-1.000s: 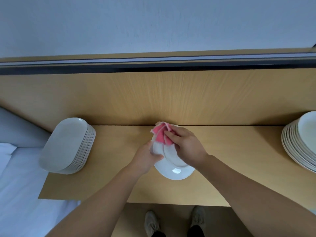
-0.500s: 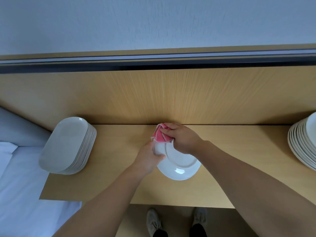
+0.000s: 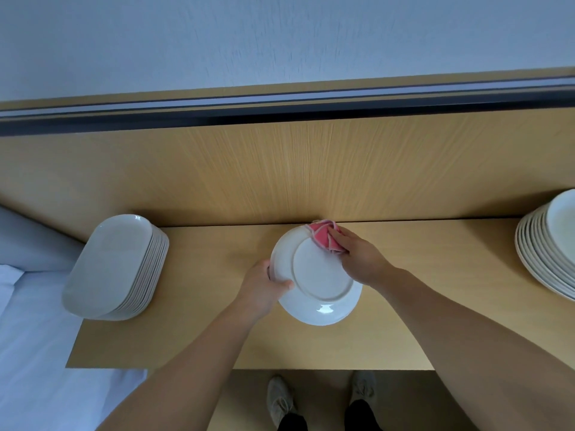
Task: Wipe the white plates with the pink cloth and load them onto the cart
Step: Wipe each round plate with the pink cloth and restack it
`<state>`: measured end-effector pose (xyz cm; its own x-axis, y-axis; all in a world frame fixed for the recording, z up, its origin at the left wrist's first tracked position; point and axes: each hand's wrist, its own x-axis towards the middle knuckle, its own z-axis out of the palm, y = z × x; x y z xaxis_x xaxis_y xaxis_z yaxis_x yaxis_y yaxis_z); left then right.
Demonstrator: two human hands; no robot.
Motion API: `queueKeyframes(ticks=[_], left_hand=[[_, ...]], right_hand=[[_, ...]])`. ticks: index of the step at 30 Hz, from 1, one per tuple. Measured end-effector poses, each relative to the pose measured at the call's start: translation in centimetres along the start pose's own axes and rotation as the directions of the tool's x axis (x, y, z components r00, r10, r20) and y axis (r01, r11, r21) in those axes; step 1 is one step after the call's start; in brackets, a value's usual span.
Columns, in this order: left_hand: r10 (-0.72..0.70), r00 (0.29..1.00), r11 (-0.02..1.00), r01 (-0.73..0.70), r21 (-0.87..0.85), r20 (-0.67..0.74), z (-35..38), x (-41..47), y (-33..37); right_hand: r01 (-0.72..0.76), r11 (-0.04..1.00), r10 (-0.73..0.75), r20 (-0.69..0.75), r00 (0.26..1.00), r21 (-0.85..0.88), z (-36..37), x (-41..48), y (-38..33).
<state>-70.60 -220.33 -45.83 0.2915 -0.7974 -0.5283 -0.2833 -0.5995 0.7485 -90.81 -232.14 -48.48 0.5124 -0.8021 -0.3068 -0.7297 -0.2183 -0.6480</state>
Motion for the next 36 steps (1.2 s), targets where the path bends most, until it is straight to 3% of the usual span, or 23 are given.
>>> queueKeyframes(ticks=[7, 13, 20, 31, 36], left_hand=[[-0.035, 0.999, 0.998, 0.035, -0.058, -0.002, 0.3, -0.5, -0.2], [-0.026, 0.998, 0.99, 0.034, -0.137, 0.06, 0.0, -0.9, -0.1], [-0.086, 0.996, 0.983, 0.083, -0.165, -0.013, 0.8, -0.2, -0.2], [-0.07, 0.997, 0.992, 0.067, -0.11, -0.029, 0.8, 0.5, 0.0], [-0.043, 0.999, 0.995, 0.041, -0.087, -0.017, 0.9, 0.9, 0.4]], right_hand=[[-0.1, 0.953, 0.137, -0.114, 0.984, 0.287, 1.6, -4.4, 0.9], [-0.137, 0.912, 0.19, -0.102, 0.976, 0.387, 2.8, -5.6, 1.6], [-0.155, 0.889, 0.232, -0.131, 0.964, 0.432, 3.0, -6.0, 1.4], [-0.16, 0.866, 0.308, -0.252, 0.917, 0.474, 6.9, -8.7, -0.5], [-0.212, 0.909, 0.326, -0.298, 0.897, 0.358, 9.7, -10.2, -3.4]])
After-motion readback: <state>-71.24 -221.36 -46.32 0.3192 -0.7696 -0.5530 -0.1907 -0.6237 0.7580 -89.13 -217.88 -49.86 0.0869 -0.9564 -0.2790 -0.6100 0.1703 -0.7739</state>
